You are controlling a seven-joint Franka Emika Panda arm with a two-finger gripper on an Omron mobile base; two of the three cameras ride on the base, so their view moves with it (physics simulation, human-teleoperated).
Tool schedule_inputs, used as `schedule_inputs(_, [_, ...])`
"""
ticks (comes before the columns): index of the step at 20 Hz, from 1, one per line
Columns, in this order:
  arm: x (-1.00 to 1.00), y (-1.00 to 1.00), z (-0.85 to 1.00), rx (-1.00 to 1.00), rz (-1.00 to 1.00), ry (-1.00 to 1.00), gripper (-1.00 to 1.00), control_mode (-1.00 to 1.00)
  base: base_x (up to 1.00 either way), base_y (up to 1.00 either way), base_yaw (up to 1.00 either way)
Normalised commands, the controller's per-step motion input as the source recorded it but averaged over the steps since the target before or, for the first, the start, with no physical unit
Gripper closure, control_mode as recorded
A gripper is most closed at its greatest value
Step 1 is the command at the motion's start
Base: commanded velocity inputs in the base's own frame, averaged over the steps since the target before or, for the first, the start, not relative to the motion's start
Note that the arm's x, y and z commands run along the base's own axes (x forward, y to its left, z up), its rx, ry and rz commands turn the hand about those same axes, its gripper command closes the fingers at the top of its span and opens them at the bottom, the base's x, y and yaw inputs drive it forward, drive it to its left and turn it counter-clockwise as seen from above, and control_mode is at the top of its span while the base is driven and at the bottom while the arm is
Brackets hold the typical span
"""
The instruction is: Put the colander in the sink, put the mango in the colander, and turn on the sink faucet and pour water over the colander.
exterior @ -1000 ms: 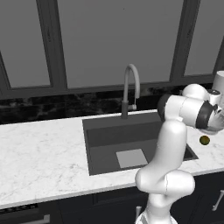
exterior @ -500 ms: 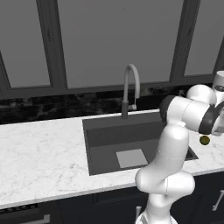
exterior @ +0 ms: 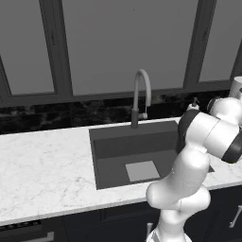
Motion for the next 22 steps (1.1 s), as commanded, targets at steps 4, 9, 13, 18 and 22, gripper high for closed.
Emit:
schedule_inputs(4, [-0.41, 0.60, 0.38, -0.09, 0.00, -0.03, 1.00, -1.00, 0.00, 0.00, 0.00])
schedule_inputs(9, [-0.53, 0.44, 0.47, -0.08, 0.00, -0.07, 1.00, -1.00, 0.00, 0.00, 0.00])
schedule_inputs(13, [-0.37, 0.48, 0.62, -0.06, 0.00, -0.10, 1.00, -1.00, 0.00, 0.00, 0.00])
schedule_inputs(18, [-0.24, 0.48, 0.64, -0.02, 0.00, -0.02, 1.00, -1.00, 0.00, 0.00, 0.00])
schedule_inputs(22, [-0.12, 0.52, 0.49, 0.00, 0.00, 0.00, 1.00, -1.00, 0.00, 0.00, 0.00])
